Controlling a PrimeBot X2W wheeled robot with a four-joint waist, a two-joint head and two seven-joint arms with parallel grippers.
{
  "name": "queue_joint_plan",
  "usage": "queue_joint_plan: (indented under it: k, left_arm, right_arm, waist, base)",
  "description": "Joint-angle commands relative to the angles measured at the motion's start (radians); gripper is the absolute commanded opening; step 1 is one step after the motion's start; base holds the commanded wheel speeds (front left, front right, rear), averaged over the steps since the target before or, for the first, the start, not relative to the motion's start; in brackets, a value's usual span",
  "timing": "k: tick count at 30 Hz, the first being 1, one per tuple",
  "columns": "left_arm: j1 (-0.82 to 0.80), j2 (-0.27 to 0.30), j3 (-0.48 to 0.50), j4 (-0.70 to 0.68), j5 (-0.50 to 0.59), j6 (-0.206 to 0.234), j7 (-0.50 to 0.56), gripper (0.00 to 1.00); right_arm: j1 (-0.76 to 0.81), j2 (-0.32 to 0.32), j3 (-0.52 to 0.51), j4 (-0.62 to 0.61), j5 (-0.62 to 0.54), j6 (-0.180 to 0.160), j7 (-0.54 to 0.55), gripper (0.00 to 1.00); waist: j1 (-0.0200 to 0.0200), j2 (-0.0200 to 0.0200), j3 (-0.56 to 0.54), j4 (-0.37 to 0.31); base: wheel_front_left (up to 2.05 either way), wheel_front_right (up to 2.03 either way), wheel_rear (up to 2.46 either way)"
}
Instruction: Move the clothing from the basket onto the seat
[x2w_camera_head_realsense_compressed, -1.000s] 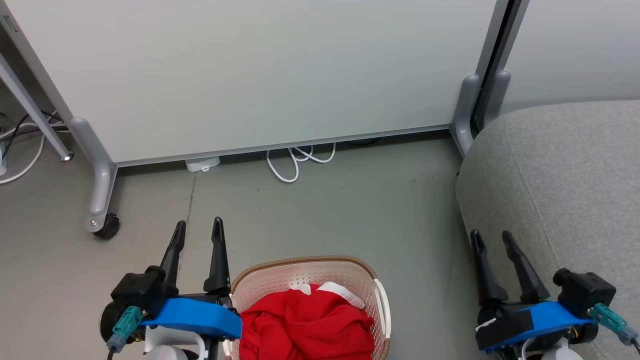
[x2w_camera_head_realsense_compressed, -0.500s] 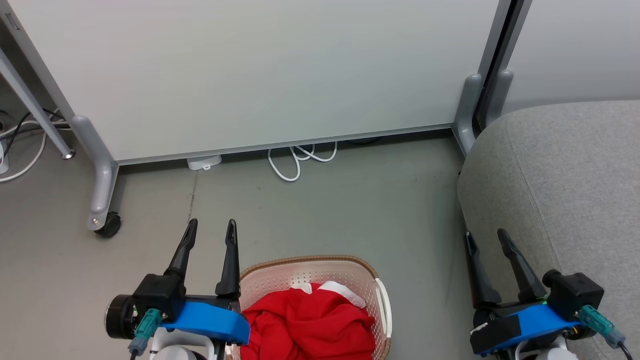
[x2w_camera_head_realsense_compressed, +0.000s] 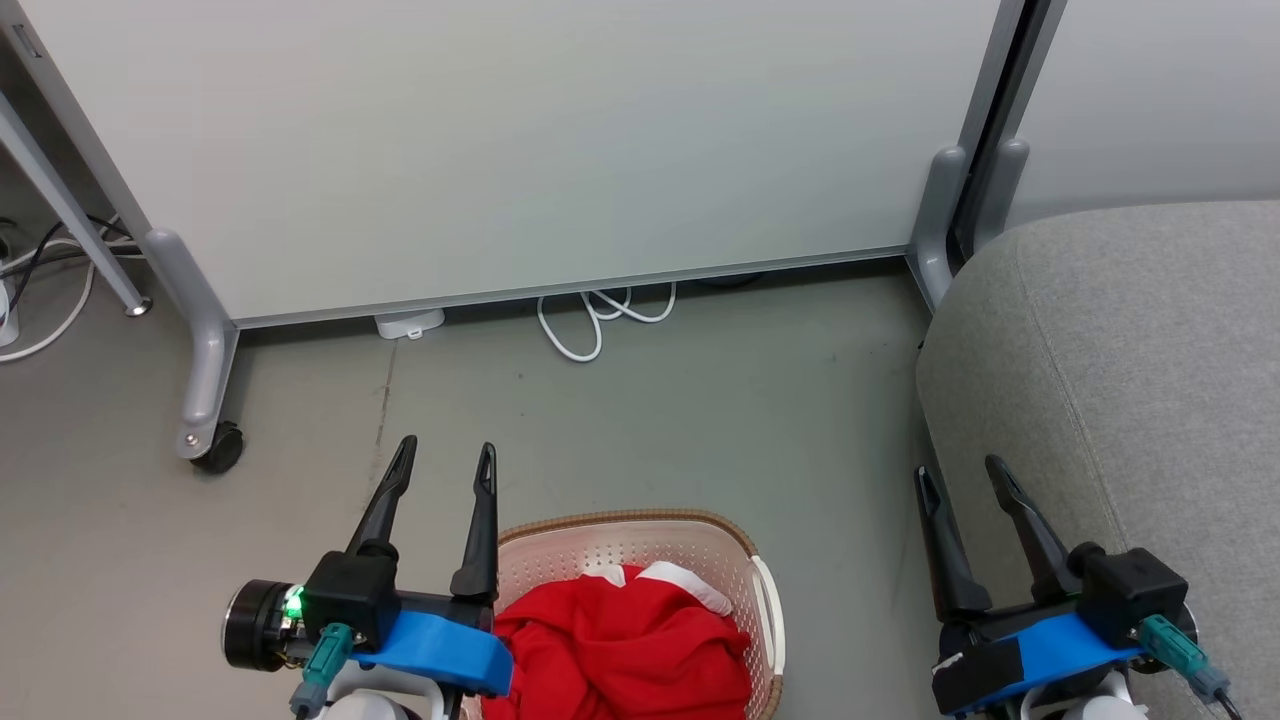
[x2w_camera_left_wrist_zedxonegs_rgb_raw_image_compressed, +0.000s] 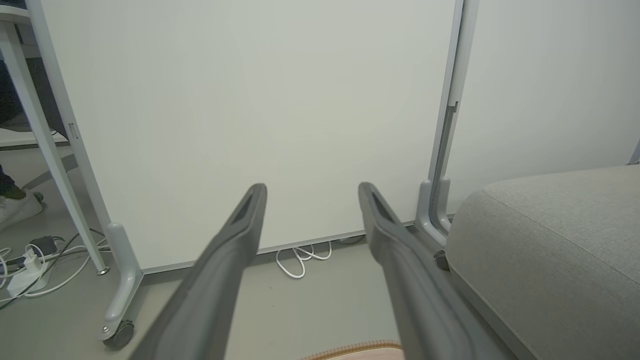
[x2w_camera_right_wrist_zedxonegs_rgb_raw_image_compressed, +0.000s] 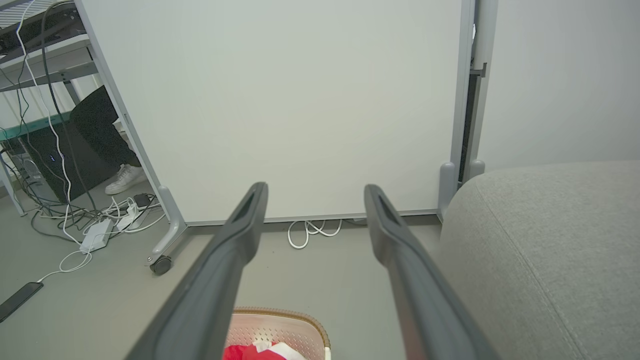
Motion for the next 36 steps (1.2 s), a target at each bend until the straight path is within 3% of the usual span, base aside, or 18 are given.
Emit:
queue_joint_plan:
  k: [1,24,36]
  left_arm:
    - [-0.008,0.003,0.000,0.003,0.000,-0.007,-0.005,1.00]
    - [-0.027,0.002,-0.011,0.037,-0.007,-0.027,-0.004,1.00]
    - [-0.175,0.021,-0.063,0.140,0.056,-0.069,-0.004,1.00]
  right_arm:
    - [-0.009,-0.005,0.000,0.000,-0.003,0.000,-0.005,1.00]
    - [-0.016,-0.005,0.004,0.010,0.003,0.000,-0.005,1.00]
    - [-0.070,-0.005,0.009,-0.010,0.004,0.000,-0.005,1.00]
  waist:
    - [0.0000,0.0000,0.000,0.000]
    - [0.0000,0.0000,0.002,-0.001]
    - [0.0000,0.0000,0.111,-0.063]
  base:
    - [0.00,0.00,0.00]
    - [0.00,0.00,0.00]
    - [0.00,0.00,0.00]
